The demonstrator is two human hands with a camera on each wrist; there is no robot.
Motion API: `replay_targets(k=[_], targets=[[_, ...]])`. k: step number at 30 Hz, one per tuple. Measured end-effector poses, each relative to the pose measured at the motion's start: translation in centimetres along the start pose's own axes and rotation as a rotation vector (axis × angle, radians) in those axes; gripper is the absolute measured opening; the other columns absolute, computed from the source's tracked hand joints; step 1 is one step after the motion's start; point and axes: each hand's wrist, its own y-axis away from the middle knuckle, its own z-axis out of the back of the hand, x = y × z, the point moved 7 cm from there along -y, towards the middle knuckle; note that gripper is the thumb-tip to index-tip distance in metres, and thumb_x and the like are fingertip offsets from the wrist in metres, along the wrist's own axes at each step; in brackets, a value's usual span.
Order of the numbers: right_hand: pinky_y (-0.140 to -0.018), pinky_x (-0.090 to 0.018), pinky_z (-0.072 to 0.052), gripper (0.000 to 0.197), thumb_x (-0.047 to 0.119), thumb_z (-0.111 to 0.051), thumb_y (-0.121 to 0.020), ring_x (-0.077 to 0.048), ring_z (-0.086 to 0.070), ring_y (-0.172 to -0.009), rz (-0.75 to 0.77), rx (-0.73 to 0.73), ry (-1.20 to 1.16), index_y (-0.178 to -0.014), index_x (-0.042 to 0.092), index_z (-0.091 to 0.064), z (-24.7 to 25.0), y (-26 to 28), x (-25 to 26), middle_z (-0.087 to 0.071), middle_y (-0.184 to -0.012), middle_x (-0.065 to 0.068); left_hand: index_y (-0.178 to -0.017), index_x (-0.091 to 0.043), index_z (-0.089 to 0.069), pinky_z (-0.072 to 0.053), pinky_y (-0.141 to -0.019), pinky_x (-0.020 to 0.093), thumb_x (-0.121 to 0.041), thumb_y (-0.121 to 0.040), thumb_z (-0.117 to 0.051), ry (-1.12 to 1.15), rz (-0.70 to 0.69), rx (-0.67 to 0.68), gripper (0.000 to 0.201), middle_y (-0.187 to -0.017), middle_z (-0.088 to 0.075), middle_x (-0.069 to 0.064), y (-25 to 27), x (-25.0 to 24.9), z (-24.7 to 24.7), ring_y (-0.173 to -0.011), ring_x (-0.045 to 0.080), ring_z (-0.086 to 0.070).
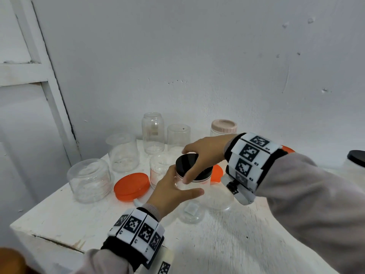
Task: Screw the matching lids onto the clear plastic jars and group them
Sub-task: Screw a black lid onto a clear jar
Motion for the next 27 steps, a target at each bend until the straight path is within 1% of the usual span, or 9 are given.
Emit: replay_targets(k=[1,3,5,8,12,15,19,22,27], targets=[[-0.096,-0.034,-0.04,0.09,0.067,-0.07,-0.067,-0.012,-0.045,-0.122,0.018,0.029,-0.01,-0.143,0.041,-0.03,-0.03,0.15,-0.05,-0.04,-0.142,0.012,-0.124,-0.041,-0.039,-0.037,-0.078,0.009,-0.035,-0.065,-0.086,0.005,-0.004,-0.003,0.075,-0.114,-0.051,-0.03,0.02,-0.05,0.02,-0.105,-0.012,-0.048],[-0.102,-0.035,-0.036,0.089,0.055,-0.075,-0.07,-0.014,-0.036,-0.133,0.06,0.036,-0.044,-0.144,0.046,-0.027,0.13,0.36,0.05,-0.034,-0.146,0.014,-0.126,-0.038,-0.039,-0.037,-0.081,0.011,-0.034,-0.065,-0.086,0.019,-0.006,-0.008,0.077,-0.116,-0.052,-0.027,-0.06,-0.06,0.01,-0.107,-0.011,-0.047],[-0.097,-0.032,-0.038,0.083,0.053,-0.076,-0.071,-0.012,-0.039,-0.129,0.09,0.012,-0.06,-0.142,0.044,-0.034,0.32,0.26,0.13,-0.038,-0.14,0.015,-0.127,-0.037,-0.039,-0.037,-0.085,0.015,-0.033,-0.066,-0.086,0.015,-0.004,-0.009,0.077,-0.118,-0.052,-0.026,-0.1,-0.07,-0.04,-0.109,-0.008,-0.047],[-0.094,-0.033,-0.043,0.079,0.064,-0.072,-0.068,-0.012,-0.046,-0.119,0.065,-0.023,-0.04,-0.137,0.039,-0.042,0.32,-0.08,0.05,-0.044,-0.123,0.015,-0.124,-0.04,-0.039,-0.037,-0.078,0.009,-0.034,-0.066,-0.086,0.012,0.0,-0.003,0.074,-0.115,-0.052,-0.028,-0.07,-0.05,-0.07,-0.107,-0.011,-0.047],[-0.07,-0.028,-0.046,0.081,0.08,-0.058,-0.067,-0.011,-0.055,-0.088,-0.01,-0.085,0.006,-0.125,0.025,-0.048,-0.02,-0.54,0.17,-0.054,-0.108,0.006,-0.129,-0.036,-0.042,-0.038,-0.09,0.018,-0.036,-0.066,-0.085,0.003,0.017,0.006,0.076,-0.121,-0.051,-0.024,-0.05,0.1,-0.09,-0.114,0.0,-0.047],[-0.081,-0.031,-0.044,0.085,0.077,-0.061,-0.067,-0.014,-0.052,-0.102,-0.012,-0.041,0.001,-0.134,0.029,-0.042,-0.08,-0.4,0.0,-0.051,-0.123,0.005,-0.128,-0.037,-0.041,-0.037,-0.088,0.015,-0.035,-0.066,-0.085,0.009,0.014,0.006,0.076,-0.121,-0.051,-0.025,0.01,0.06,-0.05,-0.112,-0.004,-0.047],[-0.102,-0.037,-0.04,0.084,0.053,-0.076,-0.071,-0.015,-0.039,-0.128,0.079,0.025,-0.041,-0.142,0.042,-0.032,0.04,0.17,0.32,-0.037,-0.141,0.011,-0.122,-0.041,-0.037,-0.035,-0.078,0.006,-0.033,-0.066,-0.085,0.011,0.004,-0.004,0.075,-0.11,-0.048,-0.033,0.01,-0.11,-0.06,-0.1,-0.016,-0.044],[-0.101,-0.036,-0.04,0.079,0.052,-0.076,-0.072,-0.013,-0.04,-0.127,0.116,0.005,-0.053,-0.14,0.043,-0.037,0.23,0.16,0.51,-0.039,-0.138,0.014,-0.122,-0.041,-0.037,-0.036,-0.078,0.007,-0.033,-0.066,-0.085,0.018,0.008,-0.012,0.075,-0.11,-0.049,-0.031,-0.02,-0.07,-0.04,-0.1,-0.016,-0.044],[-0.087,-0.034,-0.046,0.076,0.072,-0.063,-0.07,-0.015,-0.051,-0.11,0.04,-0.046,-0.004,-0.132,0.032,-0.045,-0.01,-0.38,0.35,-0.046,-0.115,0.011,-0.125,-0.038,-0.04,-0.036,-0.079,0.008,-0.033,-0.066,-0.085,0.017,0.008,-0.006,0.074,-0.116,-0.051,-0.028,0.07,0.01,-0.08,-0.105,-0.012,-0.045]])
